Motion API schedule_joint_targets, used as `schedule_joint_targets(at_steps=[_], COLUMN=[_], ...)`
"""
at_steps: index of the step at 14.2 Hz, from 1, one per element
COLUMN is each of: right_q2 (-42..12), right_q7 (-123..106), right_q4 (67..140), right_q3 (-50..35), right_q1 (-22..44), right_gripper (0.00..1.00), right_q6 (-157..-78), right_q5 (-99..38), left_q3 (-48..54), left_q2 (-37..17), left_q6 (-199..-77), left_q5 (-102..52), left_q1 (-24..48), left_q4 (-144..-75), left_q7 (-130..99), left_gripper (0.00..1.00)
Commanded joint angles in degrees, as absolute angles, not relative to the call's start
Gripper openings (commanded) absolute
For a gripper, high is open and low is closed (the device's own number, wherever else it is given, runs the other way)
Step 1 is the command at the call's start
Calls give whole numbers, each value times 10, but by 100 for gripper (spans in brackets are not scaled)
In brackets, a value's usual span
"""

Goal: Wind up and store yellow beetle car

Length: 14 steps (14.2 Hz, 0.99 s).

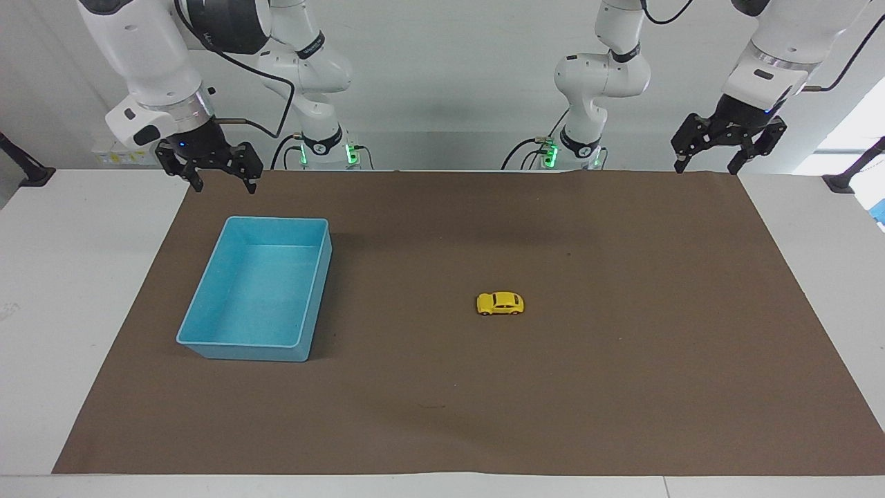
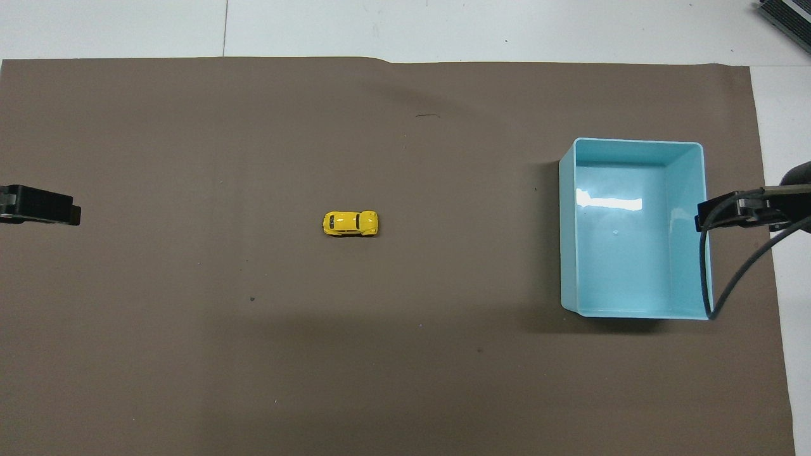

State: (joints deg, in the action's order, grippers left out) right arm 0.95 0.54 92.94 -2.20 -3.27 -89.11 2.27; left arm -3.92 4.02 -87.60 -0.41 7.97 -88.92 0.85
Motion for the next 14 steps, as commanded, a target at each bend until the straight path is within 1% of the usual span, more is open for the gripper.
schedule_joint_targets(at_steps=[1,4,8,14], right_q2=[10,10,10,10], right_q7=[12,12,12,12], right_q4=[928,928,928,928], right_q3=[-24,-24,-24,-24], right_q1=[-37,-37,-37,-37], right_gripper=[100,100,100,100], right_q6=[-885,-885,-885,-885], right_q5=[12,12,12,12], left_q3=[-36,-38,-36,-36], left_q2=[54,54,51,43], left_q6=[-872,-875,-876,-888], left_q5=[0,1,1,1], left_q1=[73,72,49,53], left_q4=[-906,-906,-906,-918], left_q7=[-10,-56,-130,-339], left_gripper=[100,100,100,100])
